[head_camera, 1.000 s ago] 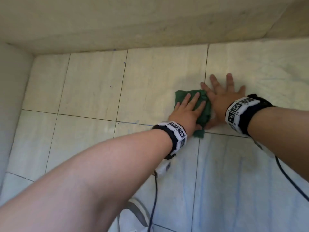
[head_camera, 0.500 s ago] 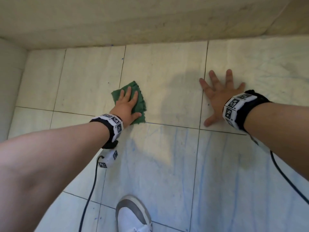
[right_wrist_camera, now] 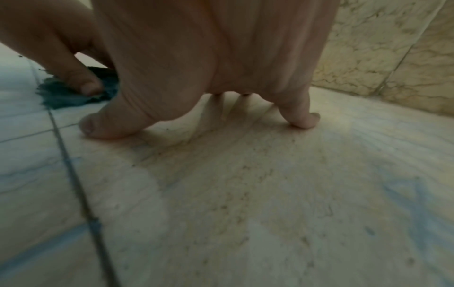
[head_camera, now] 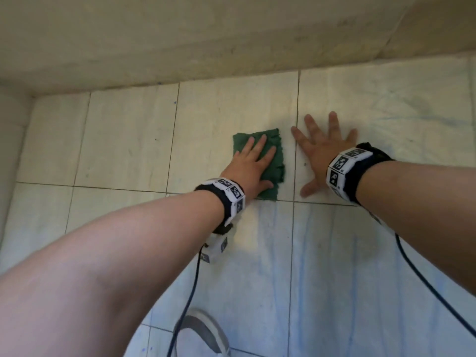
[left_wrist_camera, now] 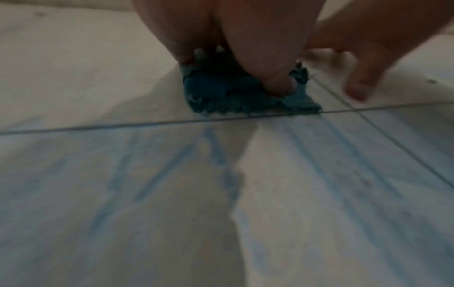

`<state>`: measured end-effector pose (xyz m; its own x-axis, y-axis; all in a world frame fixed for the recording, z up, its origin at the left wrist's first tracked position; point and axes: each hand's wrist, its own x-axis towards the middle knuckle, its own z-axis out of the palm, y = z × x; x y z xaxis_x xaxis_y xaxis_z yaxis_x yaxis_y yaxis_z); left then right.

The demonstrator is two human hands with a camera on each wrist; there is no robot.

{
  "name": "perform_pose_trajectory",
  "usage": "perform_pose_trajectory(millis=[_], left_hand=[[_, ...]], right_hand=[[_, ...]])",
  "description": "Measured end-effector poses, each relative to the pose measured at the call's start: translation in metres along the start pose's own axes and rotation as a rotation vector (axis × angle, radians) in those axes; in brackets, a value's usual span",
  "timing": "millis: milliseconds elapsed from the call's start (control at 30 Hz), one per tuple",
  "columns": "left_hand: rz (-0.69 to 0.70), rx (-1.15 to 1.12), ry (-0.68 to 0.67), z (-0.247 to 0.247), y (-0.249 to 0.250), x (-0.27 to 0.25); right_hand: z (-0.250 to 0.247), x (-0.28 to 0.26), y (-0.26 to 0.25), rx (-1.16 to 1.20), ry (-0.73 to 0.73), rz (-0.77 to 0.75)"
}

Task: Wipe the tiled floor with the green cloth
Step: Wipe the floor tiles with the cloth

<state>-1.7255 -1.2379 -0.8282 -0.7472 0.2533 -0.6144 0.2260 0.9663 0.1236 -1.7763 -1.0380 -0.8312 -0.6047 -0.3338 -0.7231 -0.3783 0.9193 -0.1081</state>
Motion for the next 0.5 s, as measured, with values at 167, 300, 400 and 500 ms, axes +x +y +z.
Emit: perform_pose_trajectory(millis=[167, 300, 400, 500], left_hand=[[-0.275, -0.158, 0.064, 0.005, -0.083, -0.025], [-0.403, -0.244, 0.105, 0.007, -0.112, -0.027], [-0.453, -0.25, 0.126, -0.002, -0.112, -0.01], [-0.461, -0.237, 0.136, -0.017, -0.106, 0.013]], right_hand=[[0.0, 0.003, 0.001, -0.005, 0.003, -0.002], [0.001, 0.006, 0.002, -0.018, 0.005, -0.003], [0.001, 0.006, 0.001, -0.021, 0.002, -0.005], [-0.001, 0.005, 0.002, 0.002, -0.003, -0.002]])
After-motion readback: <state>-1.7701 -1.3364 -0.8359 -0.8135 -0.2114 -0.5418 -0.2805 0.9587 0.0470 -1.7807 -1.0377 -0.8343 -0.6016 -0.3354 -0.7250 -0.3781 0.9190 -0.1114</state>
